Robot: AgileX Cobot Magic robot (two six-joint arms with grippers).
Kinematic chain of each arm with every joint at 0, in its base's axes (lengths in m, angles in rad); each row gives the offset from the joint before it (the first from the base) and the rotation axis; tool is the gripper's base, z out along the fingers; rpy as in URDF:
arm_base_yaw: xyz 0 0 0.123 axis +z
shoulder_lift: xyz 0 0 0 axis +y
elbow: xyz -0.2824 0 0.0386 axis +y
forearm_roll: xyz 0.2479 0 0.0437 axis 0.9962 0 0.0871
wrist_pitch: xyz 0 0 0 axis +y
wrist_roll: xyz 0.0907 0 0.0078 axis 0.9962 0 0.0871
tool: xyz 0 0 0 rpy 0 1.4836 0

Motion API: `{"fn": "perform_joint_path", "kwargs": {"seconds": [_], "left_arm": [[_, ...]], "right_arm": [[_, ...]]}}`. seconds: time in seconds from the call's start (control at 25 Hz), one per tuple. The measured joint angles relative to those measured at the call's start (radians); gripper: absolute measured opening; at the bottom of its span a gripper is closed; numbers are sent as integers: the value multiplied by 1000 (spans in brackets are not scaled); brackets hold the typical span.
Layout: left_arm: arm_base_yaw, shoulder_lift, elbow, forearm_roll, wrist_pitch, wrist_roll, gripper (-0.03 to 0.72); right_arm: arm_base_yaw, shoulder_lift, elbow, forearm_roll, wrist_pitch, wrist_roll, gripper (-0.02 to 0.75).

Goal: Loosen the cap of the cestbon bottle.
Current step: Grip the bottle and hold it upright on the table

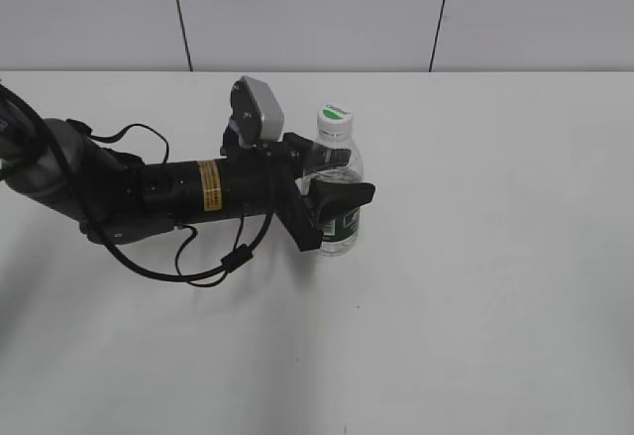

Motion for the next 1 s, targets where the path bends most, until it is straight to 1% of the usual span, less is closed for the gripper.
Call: {"fn": "perform_joint_path", "kwargs": {"seconds": [0.16, 0.48, 1.0], "left_arm": [[4, 0, 0, 3, 0, 0, 401], [45, 0, 0, 14, -7, -1, 401], [45, 0, -2, 42, -6, 0, 401]], "right_arm": [[0, 0, 0, 0, 0, 0, 547], [2, 0, 0, 0, 0, 0, 547], [2, 0, -4, 1, -12, 0, 547]]}}
